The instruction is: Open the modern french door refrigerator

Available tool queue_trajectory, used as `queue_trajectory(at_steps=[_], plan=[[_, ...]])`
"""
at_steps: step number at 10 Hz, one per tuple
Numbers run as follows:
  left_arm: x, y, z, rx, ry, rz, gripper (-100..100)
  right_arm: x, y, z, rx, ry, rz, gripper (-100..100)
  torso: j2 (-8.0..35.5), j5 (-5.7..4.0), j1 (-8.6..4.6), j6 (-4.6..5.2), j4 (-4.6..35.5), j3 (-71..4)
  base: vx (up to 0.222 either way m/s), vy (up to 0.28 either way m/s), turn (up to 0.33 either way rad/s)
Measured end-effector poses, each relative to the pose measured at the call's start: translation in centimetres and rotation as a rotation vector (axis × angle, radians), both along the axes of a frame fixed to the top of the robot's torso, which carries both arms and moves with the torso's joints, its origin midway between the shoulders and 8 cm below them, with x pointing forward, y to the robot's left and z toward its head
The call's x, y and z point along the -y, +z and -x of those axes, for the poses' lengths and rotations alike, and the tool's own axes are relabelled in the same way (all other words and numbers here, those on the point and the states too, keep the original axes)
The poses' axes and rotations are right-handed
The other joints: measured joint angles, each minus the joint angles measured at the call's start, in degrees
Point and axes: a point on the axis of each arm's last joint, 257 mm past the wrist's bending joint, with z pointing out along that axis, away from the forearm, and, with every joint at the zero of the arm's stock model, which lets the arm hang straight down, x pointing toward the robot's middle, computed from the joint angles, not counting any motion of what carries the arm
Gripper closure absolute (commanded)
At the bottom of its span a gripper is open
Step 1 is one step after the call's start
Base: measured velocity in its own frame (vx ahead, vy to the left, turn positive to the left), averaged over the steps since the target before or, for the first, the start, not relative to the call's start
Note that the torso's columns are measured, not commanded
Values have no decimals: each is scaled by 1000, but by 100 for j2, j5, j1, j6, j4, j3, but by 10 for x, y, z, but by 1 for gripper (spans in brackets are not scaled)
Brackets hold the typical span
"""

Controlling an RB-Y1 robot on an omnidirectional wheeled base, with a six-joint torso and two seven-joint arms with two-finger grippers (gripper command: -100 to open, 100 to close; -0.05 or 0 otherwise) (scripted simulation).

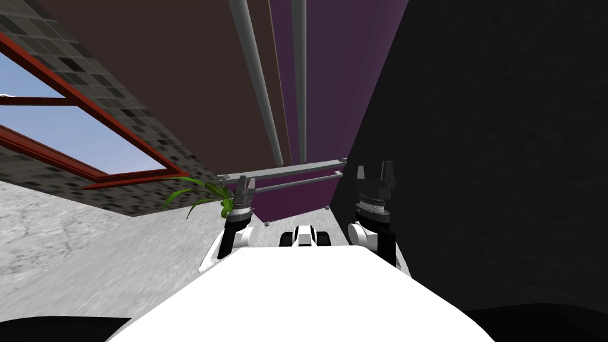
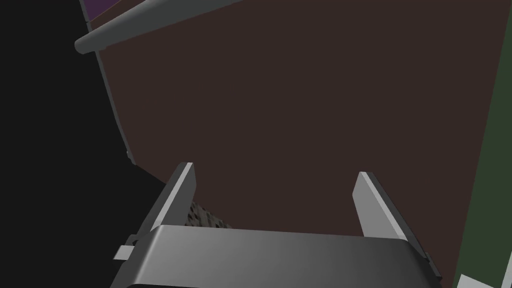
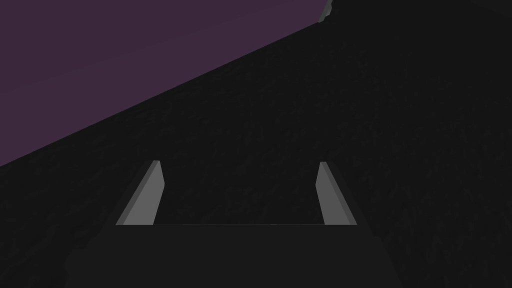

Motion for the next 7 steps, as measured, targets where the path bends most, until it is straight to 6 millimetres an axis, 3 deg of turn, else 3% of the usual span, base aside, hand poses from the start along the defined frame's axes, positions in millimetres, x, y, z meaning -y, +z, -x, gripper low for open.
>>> queue_trajectory(at_steps=[7], plan=[[-13, -54, -9, -43, -2, -22, -100, 0, 0, 0, 0, 0, 0, 0, -1, 0, -2, 0, 0, 0, 37, -14, 13]])
